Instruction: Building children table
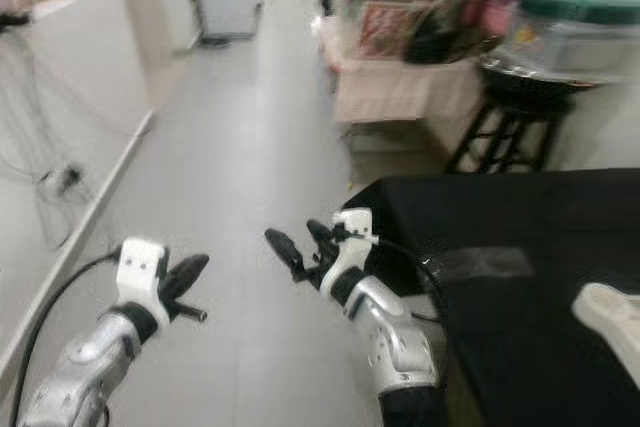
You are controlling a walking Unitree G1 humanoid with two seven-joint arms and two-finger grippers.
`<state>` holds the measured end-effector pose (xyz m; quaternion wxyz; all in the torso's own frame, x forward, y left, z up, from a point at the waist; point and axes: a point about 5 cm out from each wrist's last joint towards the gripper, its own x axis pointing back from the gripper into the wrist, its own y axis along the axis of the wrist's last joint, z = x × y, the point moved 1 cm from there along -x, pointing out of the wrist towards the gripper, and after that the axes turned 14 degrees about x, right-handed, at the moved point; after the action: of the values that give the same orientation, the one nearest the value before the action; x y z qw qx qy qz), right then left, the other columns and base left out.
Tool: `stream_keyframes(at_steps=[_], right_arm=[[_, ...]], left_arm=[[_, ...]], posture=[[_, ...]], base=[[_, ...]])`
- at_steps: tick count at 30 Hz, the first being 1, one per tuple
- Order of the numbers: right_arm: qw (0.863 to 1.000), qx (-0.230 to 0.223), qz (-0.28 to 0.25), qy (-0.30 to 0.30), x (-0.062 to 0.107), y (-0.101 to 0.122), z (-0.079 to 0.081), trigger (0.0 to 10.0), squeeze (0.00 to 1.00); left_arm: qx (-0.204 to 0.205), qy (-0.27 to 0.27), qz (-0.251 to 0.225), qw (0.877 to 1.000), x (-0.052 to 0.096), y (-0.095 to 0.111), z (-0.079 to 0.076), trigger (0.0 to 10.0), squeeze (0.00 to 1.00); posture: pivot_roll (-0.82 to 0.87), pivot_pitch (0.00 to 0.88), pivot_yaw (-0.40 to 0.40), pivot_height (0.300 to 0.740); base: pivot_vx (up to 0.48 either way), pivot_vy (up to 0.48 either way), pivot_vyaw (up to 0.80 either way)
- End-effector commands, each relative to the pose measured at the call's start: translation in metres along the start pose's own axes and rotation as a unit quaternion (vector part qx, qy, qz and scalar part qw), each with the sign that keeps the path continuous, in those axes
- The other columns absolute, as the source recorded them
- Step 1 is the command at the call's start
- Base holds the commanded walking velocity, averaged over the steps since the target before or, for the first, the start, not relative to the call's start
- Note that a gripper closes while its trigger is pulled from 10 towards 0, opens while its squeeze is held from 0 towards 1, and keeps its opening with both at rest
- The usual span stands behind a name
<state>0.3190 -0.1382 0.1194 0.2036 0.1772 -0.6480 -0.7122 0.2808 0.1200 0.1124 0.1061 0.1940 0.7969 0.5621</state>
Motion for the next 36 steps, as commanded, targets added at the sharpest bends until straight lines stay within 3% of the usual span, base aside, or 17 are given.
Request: stream_keyframes(at_steps=[1,24,36], right_arm=[[1.000,-0.007,-0.008,0.015,-0.0056,0.0023,0.0083,10.0,0.00],[0.999,-0.003,-0.022,0.023,-0.0056,0.0061,0.0100,10.0,0.00],[0.999,-0.003,-0.024,0.025,-0.0059,0.0062,0.0107,10.0,0.00]], left_arm=[[-0.007,0.010,-0.002,1.000,0.0028,0.0035,0.0060,10.0,0.00],[0.004,-0.002,-0.008,1.000,0.0027,0.0067,0.0045,10.0,0.00],[0.011,-0.016,-0.006,1.000,0.0029,0.0064,0.0029,10.0,0.00]], posture=[[-0.03,0.000,-0.037,0.740],[-0.03,0.000,-0.037,0.740],[-0.02,0.000,-0.037,0.740]], base=[[0.398,0.000,-0.80],[0.321,0.000,-0.80],[0.000,0.000,-0.80]])
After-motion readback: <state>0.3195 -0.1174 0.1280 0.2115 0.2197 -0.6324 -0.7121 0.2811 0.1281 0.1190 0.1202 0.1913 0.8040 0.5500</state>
